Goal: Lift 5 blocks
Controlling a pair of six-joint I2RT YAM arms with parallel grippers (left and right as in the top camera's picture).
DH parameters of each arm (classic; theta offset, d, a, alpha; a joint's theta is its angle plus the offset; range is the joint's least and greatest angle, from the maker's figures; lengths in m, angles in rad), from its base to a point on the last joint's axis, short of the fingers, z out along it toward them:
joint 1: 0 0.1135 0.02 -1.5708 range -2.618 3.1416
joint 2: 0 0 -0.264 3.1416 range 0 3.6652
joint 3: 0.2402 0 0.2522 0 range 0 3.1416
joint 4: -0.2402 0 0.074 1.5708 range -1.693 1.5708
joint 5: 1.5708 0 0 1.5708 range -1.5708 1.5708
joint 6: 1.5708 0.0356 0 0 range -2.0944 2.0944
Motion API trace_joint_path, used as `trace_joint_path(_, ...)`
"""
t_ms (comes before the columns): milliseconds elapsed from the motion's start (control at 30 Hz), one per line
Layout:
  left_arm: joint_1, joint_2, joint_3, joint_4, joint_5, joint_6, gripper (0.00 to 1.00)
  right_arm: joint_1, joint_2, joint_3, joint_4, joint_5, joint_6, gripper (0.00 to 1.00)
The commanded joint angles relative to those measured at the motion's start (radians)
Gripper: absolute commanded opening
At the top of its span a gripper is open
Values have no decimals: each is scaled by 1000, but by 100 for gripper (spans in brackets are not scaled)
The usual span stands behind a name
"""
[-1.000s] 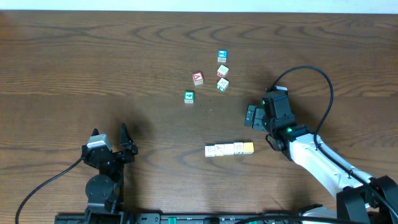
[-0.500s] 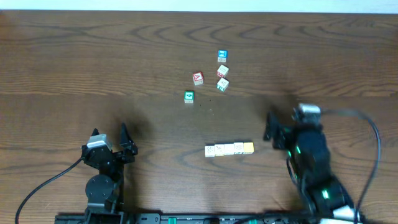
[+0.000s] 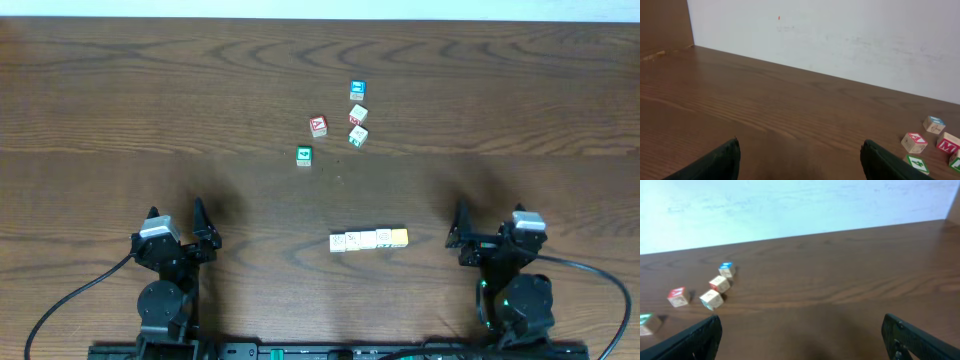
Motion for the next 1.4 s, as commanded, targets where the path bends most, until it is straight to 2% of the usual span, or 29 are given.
trace_joint_path(0, 5, -6, -13, -49, -21, 1, 77, -37, -87, -65, 8, -66, -56, 99)
trace_joint_path(67, 5, -6, -13, -49, -21, 1, 77, -50, -107, -66, 13, -72, -95, 99)
trace_joint_path(500, 5, -6, -13, -49, -21, 1, 77, -79, -108, -67, 5, -110, -100, 99)
trace_joint_path(667, 5, -6, -13, -49, -21, 1, 77, -80, -108, -67, 1, -143, -175, 99)
trace_joint_path(1367, 5, -6, -13, -49, -21, 1, 77, -80, -108, -67, 10, -143, -174, 99)
